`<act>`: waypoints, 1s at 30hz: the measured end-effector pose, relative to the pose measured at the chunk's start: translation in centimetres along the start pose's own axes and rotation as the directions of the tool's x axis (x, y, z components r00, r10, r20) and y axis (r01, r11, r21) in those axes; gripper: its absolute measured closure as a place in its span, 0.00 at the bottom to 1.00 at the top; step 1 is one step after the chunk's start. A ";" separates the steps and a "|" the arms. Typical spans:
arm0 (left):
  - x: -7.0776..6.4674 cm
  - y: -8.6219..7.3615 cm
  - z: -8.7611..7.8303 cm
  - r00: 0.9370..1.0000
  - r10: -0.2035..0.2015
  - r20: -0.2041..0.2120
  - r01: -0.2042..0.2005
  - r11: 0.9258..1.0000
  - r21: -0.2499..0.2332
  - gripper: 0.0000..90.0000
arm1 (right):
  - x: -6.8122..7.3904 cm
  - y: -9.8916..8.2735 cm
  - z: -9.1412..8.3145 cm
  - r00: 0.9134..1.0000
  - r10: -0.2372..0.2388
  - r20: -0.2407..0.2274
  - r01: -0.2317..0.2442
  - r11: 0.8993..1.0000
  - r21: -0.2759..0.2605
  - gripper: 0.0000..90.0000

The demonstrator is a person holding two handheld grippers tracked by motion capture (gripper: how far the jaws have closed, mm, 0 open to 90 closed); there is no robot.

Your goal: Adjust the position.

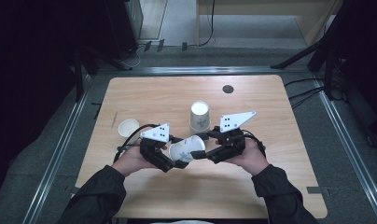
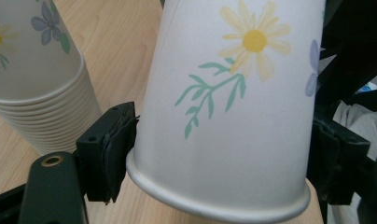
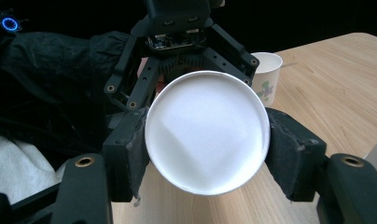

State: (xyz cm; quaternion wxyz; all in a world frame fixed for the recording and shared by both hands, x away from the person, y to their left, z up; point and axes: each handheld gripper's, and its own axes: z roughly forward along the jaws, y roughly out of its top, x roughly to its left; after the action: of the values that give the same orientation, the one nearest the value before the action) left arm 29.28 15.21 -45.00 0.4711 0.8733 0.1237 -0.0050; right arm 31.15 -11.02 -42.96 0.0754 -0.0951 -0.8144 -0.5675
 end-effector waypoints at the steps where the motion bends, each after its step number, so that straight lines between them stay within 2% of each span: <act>1: 0.0 0.0 0.0 1.000 0.005 -0.002 -0.005 1.000 0.002 0.23 | 0.0 0.0 0.0 1.000 0.002 0.000 -0.002 1.000 0.004 0.40; 7: -0.1 0.0 -0.2 1.000 0.016 0.009 -0.016 1.000 0.010 0.26 | 0.0 -0.1 0.0 1.000 0.001 -0.010 -0.001 1.000 0.013 0.39; 9: -0.1 0.0 -0.4 1.000 0.013 0.007 -0.013 1.000 0.026 0.26 | 0.2 0.0 0.1 1.000 -0.008 -0.014 0.008 1.000 0.014 0.31; 12: 0.0 0.3 -0.9 1.000 0.018 0.000 -0.018 0.999 0.037 0.26 | 0.3 0.0 0.2 1.000 -0.021 0.011 0.021 0.999 0.028 0.26; 17: 0.4 0.4 -1.4 1.000 0.013 -0.010 -0.012 0.997 0.080 0.27 | 0.2 -0.4 0.3 0.999 -0.029 0.036 0.026 0.997 0.067 0.26; 22: 0.7 0.4 -1.2 0.999 0.036 -0.033 -0.029 0.984 0.174 0.27 | 0.1 -0.9 0.6 0.997 -0.043 0.057 0.037 0.994 0.107 0.26; 25: 0.9 0.5 -1.0 0.999 0.029 -0.019 -0.024 0.978 0.207 0.27 | -0.1 -1.2 1.0 0.995 -0.064 0.074 0.053 0.989 0.136 0.26; 26: 1.0 0.5 -0.8 1.000 0.018 -0.001 -0.017 0.974 0.224 0.27 | -0.2 -1.3 1.0 0.995 -0.067 0.077 0.056 0.988 0.144 0.26; 28: 0.8 0.6 -0.5 0.999 0.036 0.003 -0.035 0.969 0.245 0.27 | -0.3 -1.5 1.2 0.996 -0.050 0.078 0.037 0.987 0.159 0.27; 30: 0.7 0.7 -0.1 0.999 0.034 0.012 -0.036 0.964 0.263 0.27 | -0.3 -1.5 1.3 0.996 -0.050 0.073 0.038 0.986 0.162 0.27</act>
State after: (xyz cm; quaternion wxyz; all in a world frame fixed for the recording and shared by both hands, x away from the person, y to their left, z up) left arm 30.08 15.08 -44.46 0.3513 0.9303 0.1046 -0.0161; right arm 31.03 -10.33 -44.87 0.0391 -0.0924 -0.8616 -0.4977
